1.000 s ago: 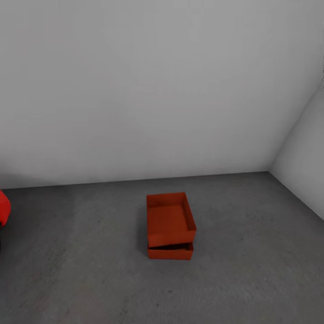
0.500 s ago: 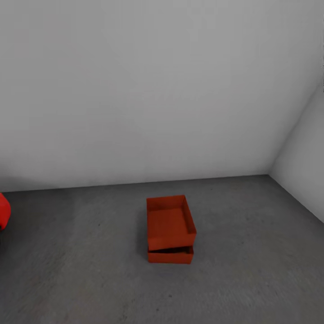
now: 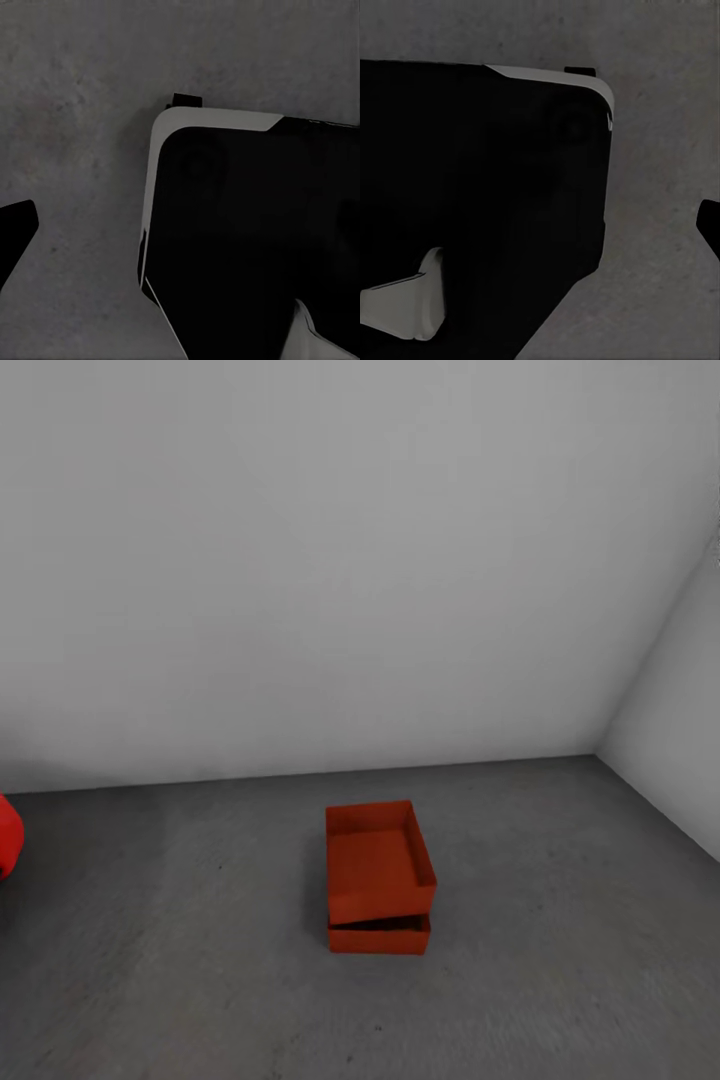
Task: Move the two storage containers from the living room to the garage. In the garage, place one container on the floor and stack the other container on top of it (either order is fine).
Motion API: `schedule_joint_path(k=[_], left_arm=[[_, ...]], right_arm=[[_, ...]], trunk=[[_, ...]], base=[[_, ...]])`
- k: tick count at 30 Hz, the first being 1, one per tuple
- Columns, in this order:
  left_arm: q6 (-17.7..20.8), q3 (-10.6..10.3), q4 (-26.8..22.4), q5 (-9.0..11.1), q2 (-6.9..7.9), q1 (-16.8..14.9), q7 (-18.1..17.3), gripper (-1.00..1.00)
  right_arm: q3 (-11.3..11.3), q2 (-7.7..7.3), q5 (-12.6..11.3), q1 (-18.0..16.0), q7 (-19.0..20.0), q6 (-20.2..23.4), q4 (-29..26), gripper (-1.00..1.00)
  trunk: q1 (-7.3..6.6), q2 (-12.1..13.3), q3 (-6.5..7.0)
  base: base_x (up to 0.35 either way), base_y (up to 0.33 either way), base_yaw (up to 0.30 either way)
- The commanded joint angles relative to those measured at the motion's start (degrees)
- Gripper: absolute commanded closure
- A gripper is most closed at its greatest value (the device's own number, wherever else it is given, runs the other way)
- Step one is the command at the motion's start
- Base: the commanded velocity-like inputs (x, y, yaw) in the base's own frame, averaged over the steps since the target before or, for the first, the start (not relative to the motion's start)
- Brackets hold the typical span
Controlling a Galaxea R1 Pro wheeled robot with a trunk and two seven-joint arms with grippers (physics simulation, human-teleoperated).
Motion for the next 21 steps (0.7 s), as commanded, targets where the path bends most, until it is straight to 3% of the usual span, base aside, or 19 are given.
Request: schedule_joint_path(k=[1,21], left_arm=[[-0.2,-0.5,0.1,0.6,0.02,-0.1,-0.2,-1.0],[-0.2,-0.5,0.1,0.6,0.02,-0.1,-0.2,-1.0]], right_arm=[[0.4,0.02,-0.6,-0.1,0.1,-0.4,0.2,-1.0],[0.4,0.27,-0.7,-0.1,-0.5,-0.4,0.2,-1.0]], trunk=[[0.03,-0.1,-0.01],[0.03,-0.1,1.86]], base=[[0.0,0.0,0.0],[0.0,0.0,0.0]])
